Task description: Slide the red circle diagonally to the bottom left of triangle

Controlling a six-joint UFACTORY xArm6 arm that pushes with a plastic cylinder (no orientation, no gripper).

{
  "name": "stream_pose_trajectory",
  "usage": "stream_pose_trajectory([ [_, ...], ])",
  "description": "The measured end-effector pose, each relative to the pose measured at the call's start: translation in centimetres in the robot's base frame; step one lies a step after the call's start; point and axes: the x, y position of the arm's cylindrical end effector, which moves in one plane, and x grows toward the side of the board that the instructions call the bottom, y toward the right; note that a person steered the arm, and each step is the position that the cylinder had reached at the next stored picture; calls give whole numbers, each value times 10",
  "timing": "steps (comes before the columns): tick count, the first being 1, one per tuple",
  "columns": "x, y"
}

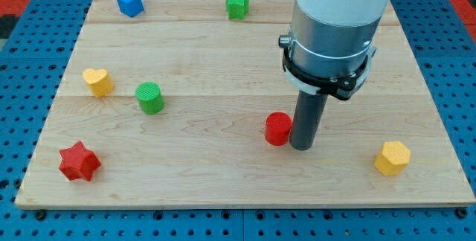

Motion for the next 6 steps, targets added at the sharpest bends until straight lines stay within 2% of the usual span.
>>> stream_pose_trajectory([
  [5, -9, -48],
  [6, -9, -19],
])
